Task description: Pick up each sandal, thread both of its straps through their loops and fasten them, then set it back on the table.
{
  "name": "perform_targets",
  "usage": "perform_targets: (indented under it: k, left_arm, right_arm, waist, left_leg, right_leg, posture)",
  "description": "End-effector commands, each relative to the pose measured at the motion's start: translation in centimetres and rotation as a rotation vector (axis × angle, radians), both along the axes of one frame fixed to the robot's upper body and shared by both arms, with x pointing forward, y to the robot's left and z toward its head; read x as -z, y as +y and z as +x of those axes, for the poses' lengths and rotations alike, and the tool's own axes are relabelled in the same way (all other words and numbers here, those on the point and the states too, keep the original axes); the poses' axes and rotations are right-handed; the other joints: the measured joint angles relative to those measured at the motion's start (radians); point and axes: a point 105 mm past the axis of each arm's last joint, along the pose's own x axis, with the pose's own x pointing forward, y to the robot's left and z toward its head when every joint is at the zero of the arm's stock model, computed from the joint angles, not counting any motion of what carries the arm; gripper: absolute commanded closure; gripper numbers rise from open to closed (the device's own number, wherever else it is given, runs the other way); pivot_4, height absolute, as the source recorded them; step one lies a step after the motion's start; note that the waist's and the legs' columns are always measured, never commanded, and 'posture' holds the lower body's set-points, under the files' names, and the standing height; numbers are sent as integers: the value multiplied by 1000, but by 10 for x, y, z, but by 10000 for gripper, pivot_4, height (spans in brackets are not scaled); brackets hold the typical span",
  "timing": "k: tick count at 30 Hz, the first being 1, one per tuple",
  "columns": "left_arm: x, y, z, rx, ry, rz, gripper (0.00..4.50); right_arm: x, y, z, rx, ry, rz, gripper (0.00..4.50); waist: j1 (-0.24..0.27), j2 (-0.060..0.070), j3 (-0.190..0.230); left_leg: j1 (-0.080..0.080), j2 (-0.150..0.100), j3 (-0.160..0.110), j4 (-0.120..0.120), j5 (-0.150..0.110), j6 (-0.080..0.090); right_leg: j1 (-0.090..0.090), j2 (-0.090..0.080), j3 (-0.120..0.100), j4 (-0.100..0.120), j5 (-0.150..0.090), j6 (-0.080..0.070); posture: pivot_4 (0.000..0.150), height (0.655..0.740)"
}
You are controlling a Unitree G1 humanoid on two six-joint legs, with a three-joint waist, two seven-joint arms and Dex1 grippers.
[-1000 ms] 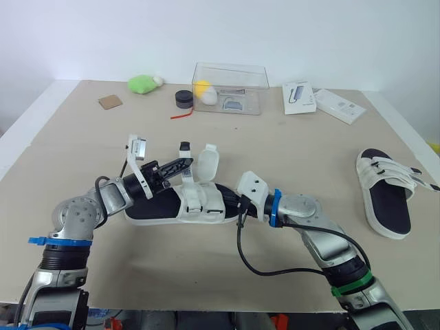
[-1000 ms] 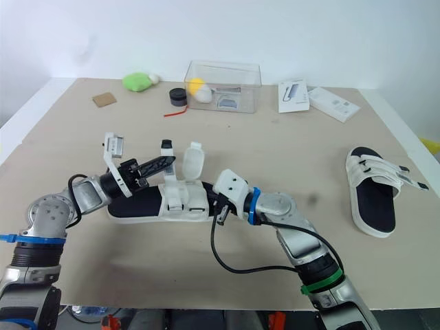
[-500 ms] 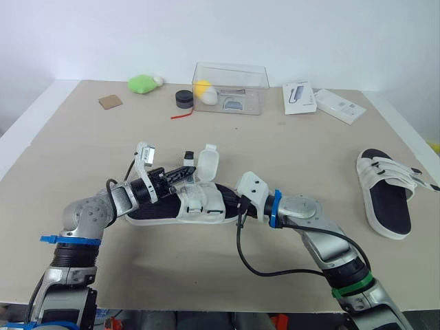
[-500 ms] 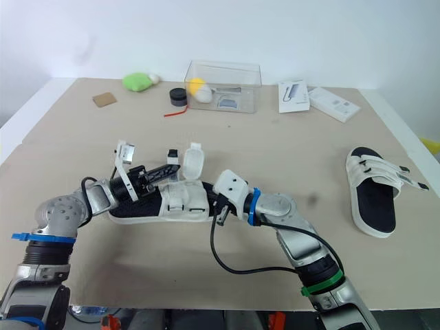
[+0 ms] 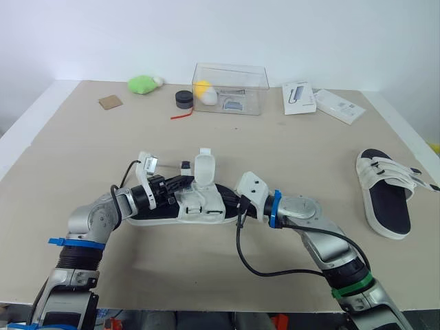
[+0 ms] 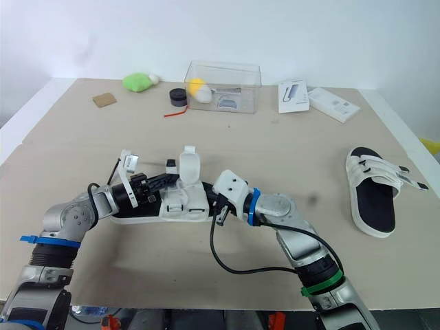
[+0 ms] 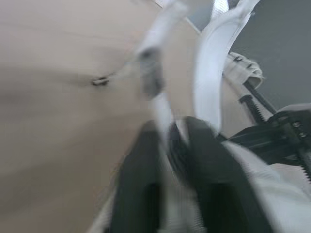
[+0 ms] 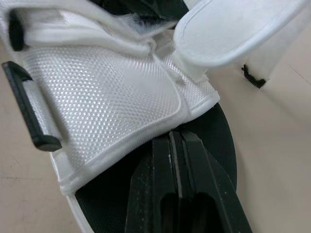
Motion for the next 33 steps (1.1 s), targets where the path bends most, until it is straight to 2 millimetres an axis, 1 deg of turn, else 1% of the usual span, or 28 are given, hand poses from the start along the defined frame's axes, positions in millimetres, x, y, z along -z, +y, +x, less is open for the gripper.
perform_targets:
  k: [1, 2, 5, 6, 9, 14, 16, 18, 22, 24, 28, 31, 33]
  left_arm:
    - [12, 13, 4, -49, 11, 73, 18345]
    - [12, 15, 4, -51, 4, 78, 15367]
    - [9, 19, 7, -63, -20, 98, 2846]
    - [9, 20, 8, -66, -28, 107, 1154]
    - [8, 27, 12, -81, -71, 168, 1154]
    - [-4, 30, 14, -88, -87, 133, 1154]
    - [-23, 31, 13, -67, -73, 45, 1154]
    - [-40, 30, 7, -12, -71, -6, 1154]
    - [-58, 33, 0, 22, -73, -16, 1154]
    - [-65, 35, -1, 25, -107, 6, 1154]
    - [-83, 37, 11, -19, -224, 64, 1154]
    - [-87, 38, 28, -55, -350, 207, 1154]
    - [-86, 35, 41, -54, -450, 342, 1154]
  right_arm:
    - [15, -5, -1, 23, 54, -36, 45000]
    - [15, -5, -1, 21, 54, -34, 45000]
    - [15, -4, -1, 18, 54, -32, 45000]
    - [14, -4, -1, 18, 53, -31, 45000]
    - [13, -3, 1, 16, 48, -28, 45000]
    - [12, -3, 1, 16, 44, -26, 45000]
    - [12, -3, 1, 18, 44, -23, 45000]
    - [12, -3, 0, 22, 45, -20, 45000]
    - [10, -3, 1, 38, 45, 9, 45000]
    - [9, -2, 1, 41, 47, 18, 45000]
    - [13, 0, -1, 39, 54, 15, 45000]
    - [13, 3, -1, 37, 55, 18, 45000]
    - [12, 3, -1, 37, 55, 20, 45000]
  waist:
    - [0, 0, -1]
    - [0, 1, -2]
    - [0, 1, -2]
    - [-1, 1, -2]
    - [-4, 1, -2]
    - [-5, 1, -2]
    - [-5, 1, -2]
    - [-6, 1, -1]
    - [-5, 1, -1]
    - [-4, 1, -1]
    - [-4, 0, -1]
    - [-3, 0, -1]
    - [-2, 0, -1]
  left_leg:
    - [0, 0, 0, 0, 0, 0]
    - [1, 0, 0, 0, 0, 0]
    - [2, 0, 0, 0, 0, 0]
    - [3, 0, 0, 0, 0, 0]
    - [4, 0, 0, 0, 0, 0]
    - [5, 0, 0, 0, -1, -1]
    - [5, 0, 0, 0, -1, -1]
    - [5, 0, -1, 0, -1, -1]
    - [3, 0, -1, 0, -1, -1]
    - [1, 0, -1, -1, -2, -2]
    - [0, 0, -2, -1, -2, -3]
    - [1, 0, -2, -1, -2, -3]
    - [1, 0, -2, -1, -2, -3]
  right_leg:
    - [0, 0, 0, 0, 0, 0]
    - [0, 0, 0, 0, 0, 0]
    - [1, 0, 0, 0, 1, -1]
    - [1, 0, 0, 0, 1, -1]
    - [0, 0, 0, 0, 1, -1]
    - [-1, 0, 0, 0, 1, -2]
    - [-1, 0, 0, 0, 1, -2]
    - [-1, 0, 0, 0, 1, -2]
    - [-1, 0, 0, 0, 1, -2]
    - [-2, 0, 0, -1, 1, -1]
    - [-3, 0, 0, -2, 1, -1]
    - [-2, 0, 0, -2, 1, -1]
    - [-2, 0, 0, -2, 1, -1]
  posture:
    - [1500, 7400]
    - [1500, 7400]
    - [1500, 7400]
    - [1500, 7400]
    - [1500, 7400]
    - [1500, 7400]
    - [1500, 7400]
    - [1500, 7400]
    - [1500, 7400]
    - [1500, 7400]
    - [1500, 7400]
    - [1500, 7400]
    - [1500, 7400]
